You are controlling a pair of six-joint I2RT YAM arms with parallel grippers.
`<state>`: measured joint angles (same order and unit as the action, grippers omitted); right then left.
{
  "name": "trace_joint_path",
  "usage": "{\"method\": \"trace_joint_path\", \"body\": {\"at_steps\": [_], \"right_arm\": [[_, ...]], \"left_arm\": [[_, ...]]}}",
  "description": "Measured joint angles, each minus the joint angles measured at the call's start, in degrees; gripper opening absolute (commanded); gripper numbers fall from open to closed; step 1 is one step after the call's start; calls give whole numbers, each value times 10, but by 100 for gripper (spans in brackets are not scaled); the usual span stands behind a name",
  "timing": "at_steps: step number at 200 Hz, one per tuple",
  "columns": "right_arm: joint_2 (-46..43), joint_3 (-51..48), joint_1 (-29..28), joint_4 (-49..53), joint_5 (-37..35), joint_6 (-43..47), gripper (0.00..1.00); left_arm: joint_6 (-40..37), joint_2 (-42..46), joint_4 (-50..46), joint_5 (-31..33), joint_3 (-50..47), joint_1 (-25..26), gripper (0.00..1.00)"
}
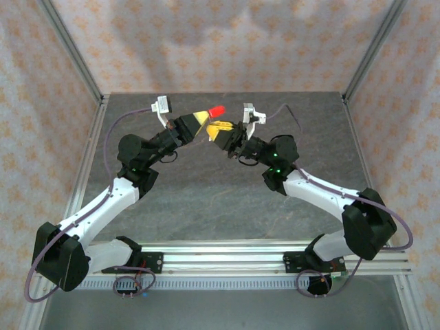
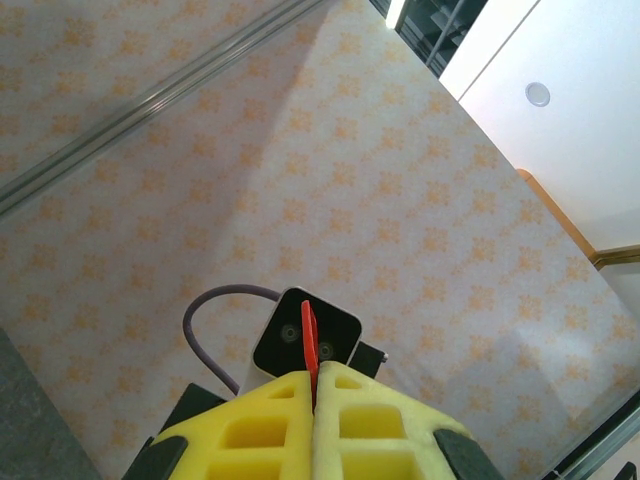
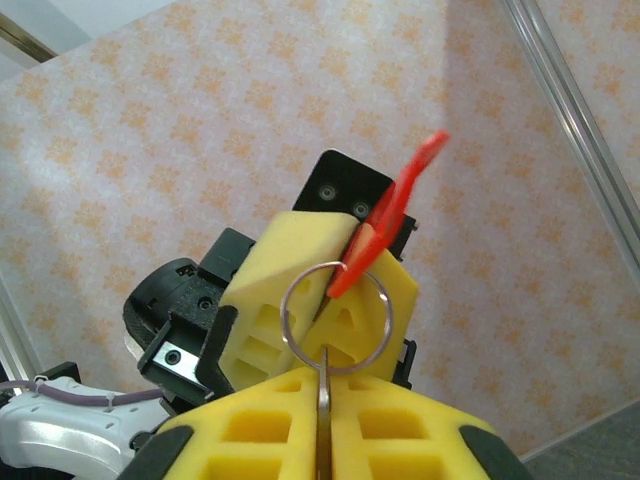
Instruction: Remove the keys from the keyring
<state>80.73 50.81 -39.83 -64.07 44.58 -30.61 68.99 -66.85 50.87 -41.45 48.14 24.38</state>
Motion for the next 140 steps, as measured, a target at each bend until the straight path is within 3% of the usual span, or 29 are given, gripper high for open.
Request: {"method": "trace_joint_path", "body": {"at_steps": [39, 70, 140], "right_arm": [[0, 0, 0, 17, 0, 3, 8], [0, 0, 0, 33, 0, 4, 16], [0, 0, 0, 42, 0, 3, 3]], "left_arm": [[0, 0, 0, 0, -5, 0, 0], [0, 1, -1, 4, -7, 0, 0], [0, 5, -1, 7, -8, 0, 0]]}}
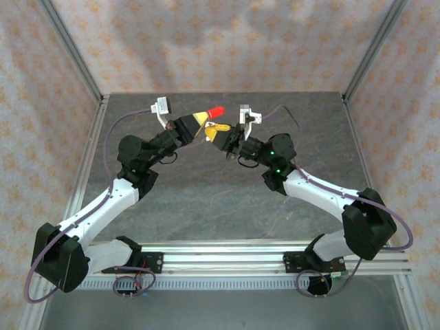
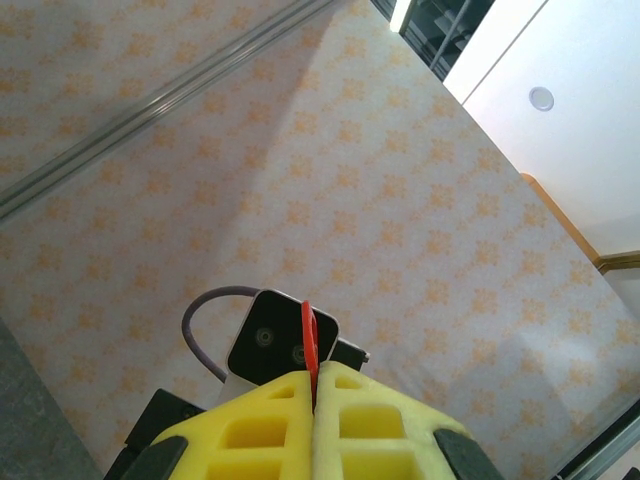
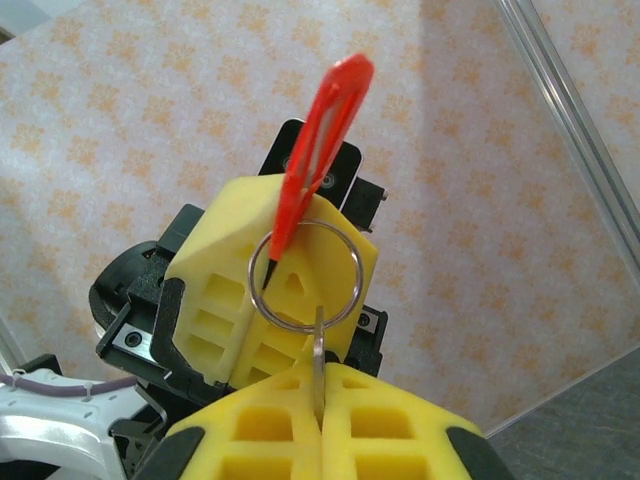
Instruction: Remove the keys from the keyring
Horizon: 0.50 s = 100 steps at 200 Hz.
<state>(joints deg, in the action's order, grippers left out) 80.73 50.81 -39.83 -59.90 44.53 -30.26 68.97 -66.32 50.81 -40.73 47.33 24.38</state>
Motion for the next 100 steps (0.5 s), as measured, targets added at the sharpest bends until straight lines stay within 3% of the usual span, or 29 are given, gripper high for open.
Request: {"method": "trace_joint_path", "body": {"at_steps": [82, 100], "right_arm": [[-42, -6, 0, 62, -13, 16, 7], [-48, -5, 0, 87, -13, 23, 4]], "left_arm": [[-3, 17, -12, 10, -11, -5, 0], [-5, 19, -14, 9, -14, -5, 0]]}}
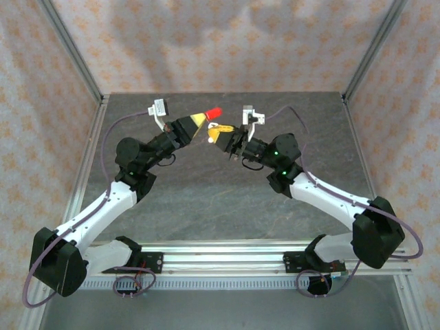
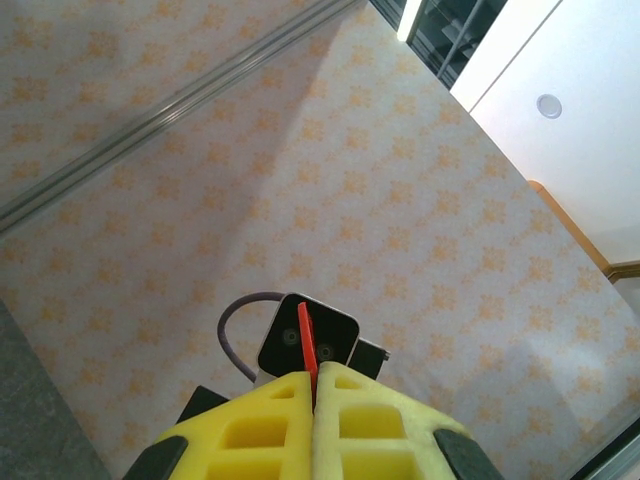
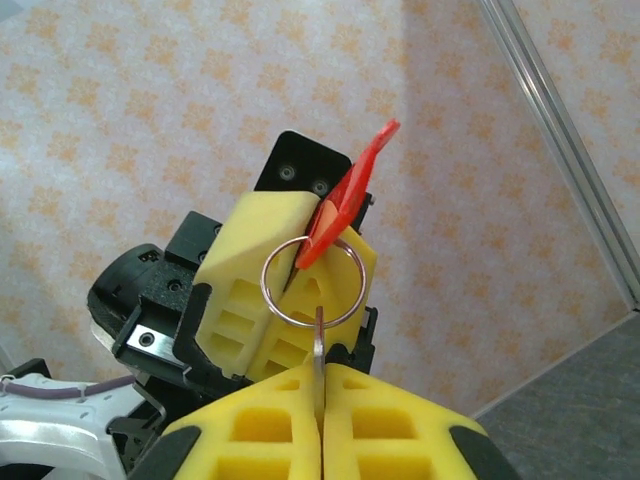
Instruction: Remove the keys from the keyring
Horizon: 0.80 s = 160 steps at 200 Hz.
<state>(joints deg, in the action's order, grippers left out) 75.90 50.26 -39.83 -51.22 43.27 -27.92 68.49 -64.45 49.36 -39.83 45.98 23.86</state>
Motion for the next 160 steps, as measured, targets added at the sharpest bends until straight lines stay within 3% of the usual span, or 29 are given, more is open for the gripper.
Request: {"method": "trace_joint_path", "body": {"at_steps": [11, 37, 82, 138, 160], "right_arm": [[0, 2, 0, 17, 0, 5, 2], [0, 2, 0, 44, 2, 12, 6], [-2, 18, 0, 93, 7, 25, 0], [-3, 132, 0, 362, 16, 83, 0], [-3, 178, 0, 497, 13, 118, 0]], "left_arm": [[0, 0, -4, 0, -2, 0, 0], [0, 0, -15, 0, -6, 0, 0], [0, 0, -24, 0, -7, 0, 0], [-26, 30, -56, 23, -29, -3, 0], [-37, 47, -68, 40, -58, -4, 26]]}}
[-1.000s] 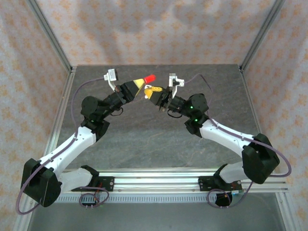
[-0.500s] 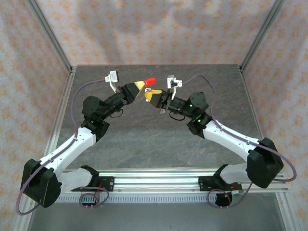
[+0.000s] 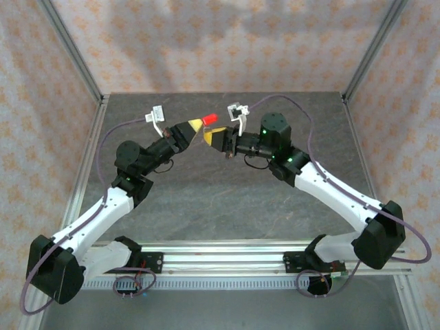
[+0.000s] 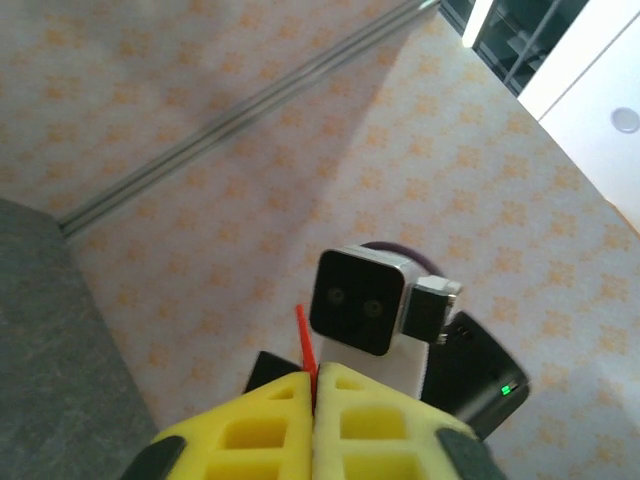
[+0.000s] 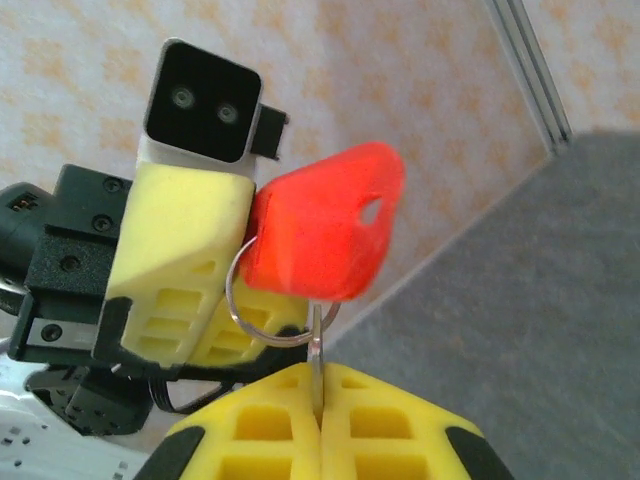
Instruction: Remove the keys from the keyring
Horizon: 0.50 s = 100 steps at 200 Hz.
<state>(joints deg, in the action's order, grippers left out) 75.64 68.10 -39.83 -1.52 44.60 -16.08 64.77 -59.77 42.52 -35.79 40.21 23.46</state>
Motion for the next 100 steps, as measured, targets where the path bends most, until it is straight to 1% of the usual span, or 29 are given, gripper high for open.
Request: {"method": "trace_joint_path", "body": {"at_steps": [5, 22, 56, 87, 100], "right_arm": [[0, 10, 0, 34, -2, 7, 0], [8, 41, 0, 142, -16, 37, 0], [60, 109, 0, 322, -44, 91, 0], [98, 131, 0, 414, -63, 129, 0], [104, 134, 0, 439, -72, 143, 0]], "left_arm": [[2, 3, -2, 5, -7, 0, 29], [-6, 17, -10, 23, -33, -4, 33], [-23, 42, -44, 48, -70, -14, 37], [-68, 59, -111, 47, -70, -14, 41], [-94, 62, -148, 41, -66, -14, 42]]}}
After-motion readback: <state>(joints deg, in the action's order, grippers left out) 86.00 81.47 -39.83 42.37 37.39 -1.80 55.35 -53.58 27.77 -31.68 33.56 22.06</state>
